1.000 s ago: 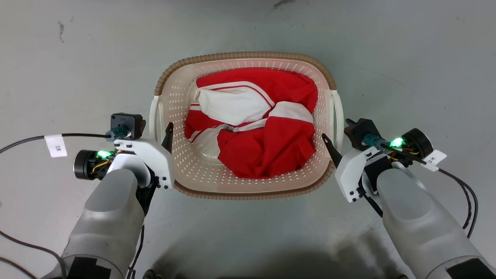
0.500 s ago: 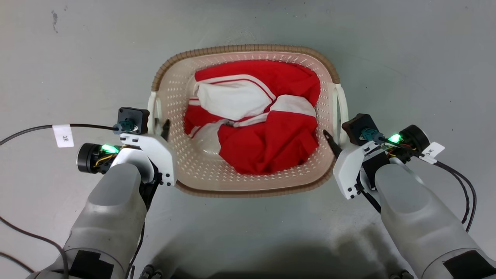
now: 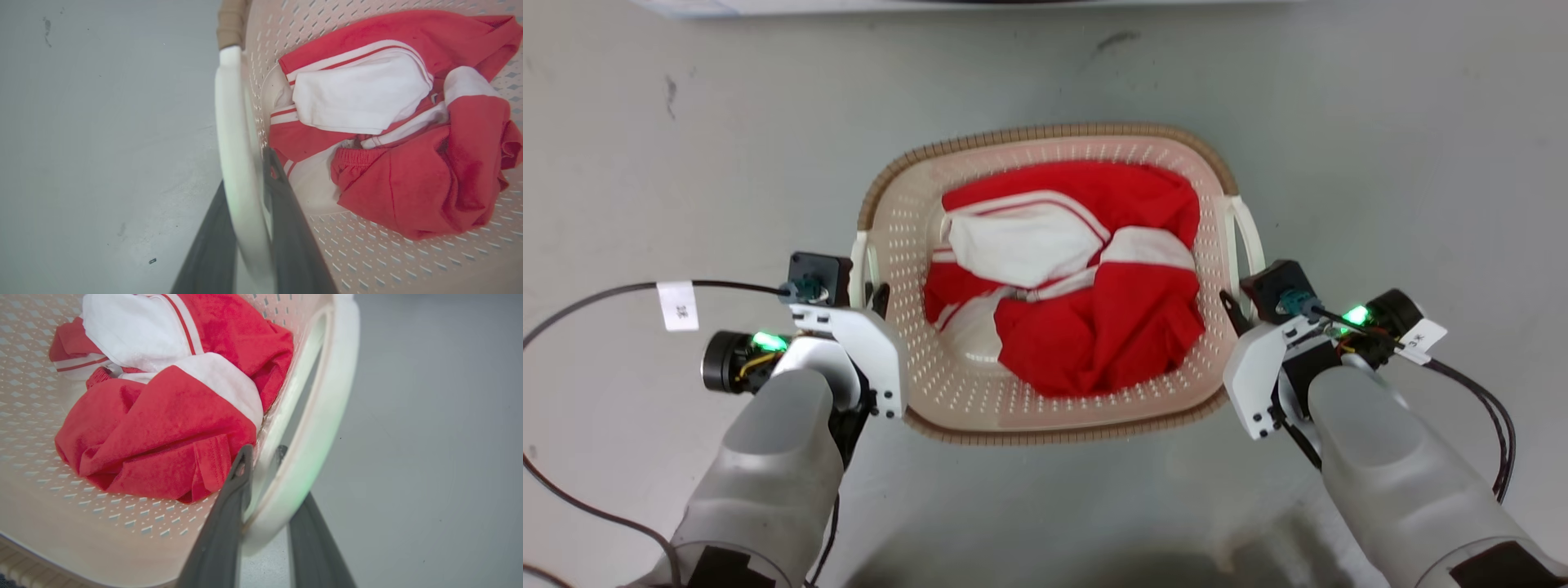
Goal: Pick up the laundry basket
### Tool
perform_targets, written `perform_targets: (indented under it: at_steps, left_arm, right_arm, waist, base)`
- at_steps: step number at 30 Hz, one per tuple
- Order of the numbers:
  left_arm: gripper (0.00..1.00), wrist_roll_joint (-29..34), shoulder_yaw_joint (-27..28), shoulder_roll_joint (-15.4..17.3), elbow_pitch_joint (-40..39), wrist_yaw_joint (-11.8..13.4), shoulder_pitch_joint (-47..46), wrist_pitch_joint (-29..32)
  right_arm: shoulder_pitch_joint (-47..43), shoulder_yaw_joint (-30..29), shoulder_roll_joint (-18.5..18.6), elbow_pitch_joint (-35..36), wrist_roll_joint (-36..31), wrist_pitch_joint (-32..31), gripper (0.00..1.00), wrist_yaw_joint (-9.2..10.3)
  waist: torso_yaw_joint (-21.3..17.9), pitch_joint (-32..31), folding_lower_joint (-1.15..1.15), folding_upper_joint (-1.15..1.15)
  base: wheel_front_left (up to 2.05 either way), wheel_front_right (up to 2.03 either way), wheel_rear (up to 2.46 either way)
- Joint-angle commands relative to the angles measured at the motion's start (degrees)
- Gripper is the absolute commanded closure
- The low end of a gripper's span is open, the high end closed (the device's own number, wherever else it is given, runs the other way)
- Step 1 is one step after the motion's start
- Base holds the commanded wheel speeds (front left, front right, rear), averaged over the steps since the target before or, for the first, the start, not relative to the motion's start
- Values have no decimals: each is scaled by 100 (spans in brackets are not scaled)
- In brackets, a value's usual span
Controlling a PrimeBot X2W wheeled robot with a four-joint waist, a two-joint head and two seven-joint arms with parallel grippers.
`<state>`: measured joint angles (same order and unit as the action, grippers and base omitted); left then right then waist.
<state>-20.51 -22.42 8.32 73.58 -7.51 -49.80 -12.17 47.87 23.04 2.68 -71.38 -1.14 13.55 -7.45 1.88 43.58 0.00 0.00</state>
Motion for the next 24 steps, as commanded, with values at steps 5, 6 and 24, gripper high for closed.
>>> perform_targets:
  at_steps: [5, 6, 24]
  left_arm:
    - [100, -178, -204, 10, 11, 12, 259, 154]
    - [100, -205, -241, 10, 10, 12, 299, 187]
    - [100, -799, -945, -54, -65, -2, 1026, 851]
  right_arm:
    - [-282, 334, 33, -22, 274, -152, 100, -11]
    - [-330, 395, 33, -15, 350, -184, 100, -11]
    - [-950, 1333, 11, 39, 1489, -758, 100, -11]
  waist:
    - [-71, -609, 0, 0]
    - [-82, -704, 0, 0]
    - [-320, -2208, 0, 0]
  base:
    - [0, 0, 0]
    - [0, 0, 0]
    - [0, 0, 0]
